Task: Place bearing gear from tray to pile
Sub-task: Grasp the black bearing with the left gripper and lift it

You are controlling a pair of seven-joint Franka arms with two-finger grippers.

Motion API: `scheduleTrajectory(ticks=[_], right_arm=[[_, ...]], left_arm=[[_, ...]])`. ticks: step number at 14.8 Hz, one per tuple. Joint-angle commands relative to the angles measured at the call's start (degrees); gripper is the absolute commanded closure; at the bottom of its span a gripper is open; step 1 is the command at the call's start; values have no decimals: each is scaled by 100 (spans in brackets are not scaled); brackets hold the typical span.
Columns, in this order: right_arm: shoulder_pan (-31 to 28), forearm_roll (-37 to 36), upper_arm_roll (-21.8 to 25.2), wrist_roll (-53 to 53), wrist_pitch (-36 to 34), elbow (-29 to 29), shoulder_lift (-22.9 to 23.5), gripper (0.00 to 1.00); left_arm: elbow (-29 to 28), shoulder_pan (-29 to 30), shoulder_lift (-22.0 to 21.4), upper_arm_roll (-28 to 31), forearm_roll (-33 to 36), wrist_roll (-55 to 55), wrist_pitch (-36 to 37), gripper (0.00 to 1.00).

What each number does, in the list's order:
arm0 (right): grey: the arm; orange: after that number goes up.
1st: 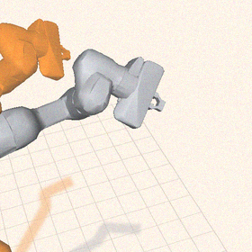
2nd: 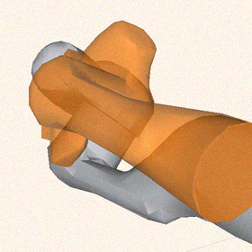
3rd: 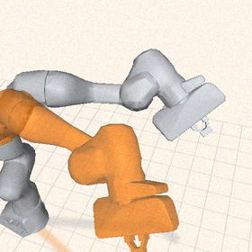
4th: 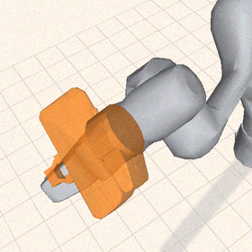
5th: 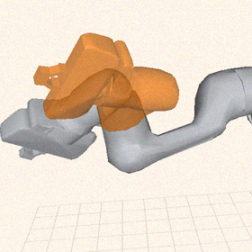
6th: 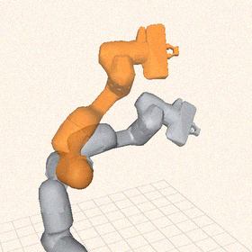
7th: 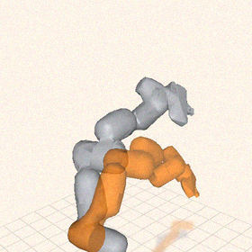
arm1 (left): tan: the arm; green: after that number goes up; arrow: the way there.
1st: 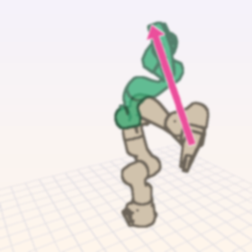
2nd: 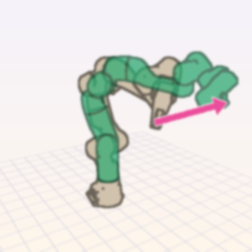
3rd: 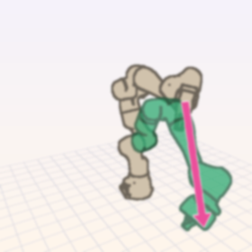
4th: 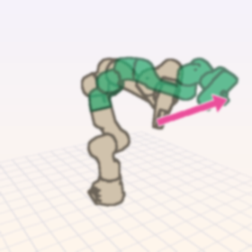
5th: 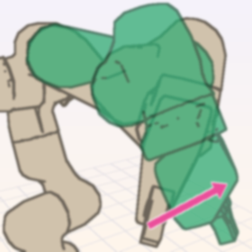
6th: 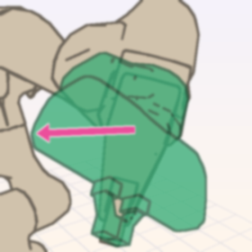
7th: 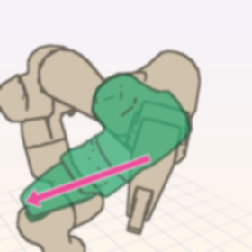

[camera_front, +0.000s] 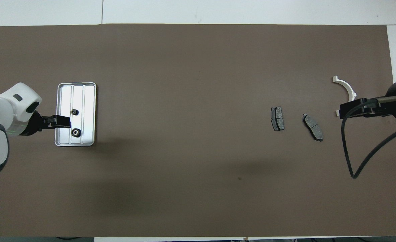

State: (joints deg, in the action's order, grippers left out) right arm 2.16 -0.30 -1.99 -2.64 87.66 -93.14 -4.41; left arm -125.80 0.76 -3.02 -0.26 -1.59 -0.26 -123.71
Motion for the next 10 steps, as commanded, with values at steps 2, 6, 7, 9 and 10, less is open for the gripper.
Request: scheduleTrajectory(ticks=[2, 6, 7, 9, 10], right_arm=[[-14, 153, -3, 115, -21, -55, -86, 0], [-22, 153, 6, 150, -12, -28, -130, 0], [-22, 153, 6, 159, -12, -28, -139, 0], [-14, 153, 6, 159, -12, -63, -148, 0], [-14, 162, 6, 150, -3, -81, -148, 0]], left_arm=[[-410, 100, 222, -27, -52, 193, -732, 1], [-498, 100, 548, -27, -52, 184, -1128, 2], [-533, 100, 592, -27, -52, 184, -1198, 2], [-534, 91, 645, -27, -52, 184, -1217, 2], [-560, 91, 706, -27, -52, 175, -1225, 2]])
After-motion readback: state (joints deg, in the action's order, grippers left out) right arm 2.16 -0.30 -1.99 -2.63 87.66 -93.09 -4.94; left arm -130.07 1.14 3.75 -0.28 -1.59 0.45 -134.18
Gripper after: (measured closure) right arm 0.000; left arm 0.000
